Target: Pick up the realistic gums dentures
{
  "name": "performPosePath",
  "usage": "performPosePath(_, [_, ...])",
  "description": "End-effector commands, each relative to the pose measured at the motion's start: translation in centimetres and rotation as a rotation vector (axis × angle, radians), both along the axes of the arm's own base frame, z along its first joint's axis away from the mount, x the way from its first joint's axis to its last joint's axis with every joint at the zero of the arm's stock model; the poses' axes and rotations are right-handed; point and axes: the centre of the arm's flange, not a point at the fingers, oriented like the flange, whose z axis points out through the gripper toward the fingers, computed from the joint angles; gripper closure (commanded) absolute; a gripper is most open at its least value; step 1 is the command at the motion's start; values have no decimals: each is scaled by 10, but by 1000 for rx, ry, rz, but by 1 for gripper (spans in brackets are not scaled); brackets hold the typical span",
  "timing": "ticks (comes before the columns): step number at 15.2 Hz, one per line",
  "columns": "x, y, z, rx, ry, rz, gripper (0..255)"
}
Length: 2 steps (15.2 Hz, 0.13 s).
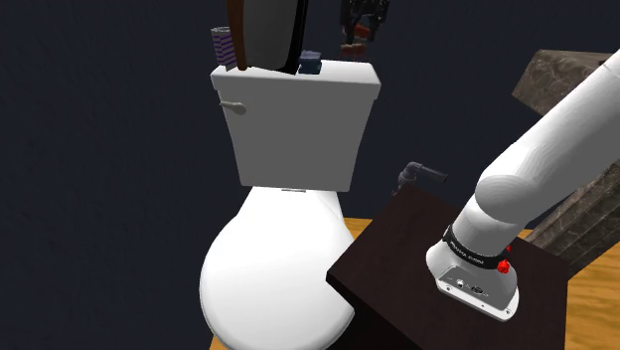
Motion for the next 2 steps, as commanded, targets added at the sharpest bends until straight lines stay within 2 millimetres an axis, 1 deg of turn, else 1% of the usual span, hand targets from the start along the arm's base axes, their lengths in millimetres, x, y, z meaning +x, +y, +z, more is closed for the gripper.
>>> performPosePath(1, [1, -1, 6, 0, 0, 0, 255])
performPosePath(2, [1, -1, 6, 0, 0, 0, 255])
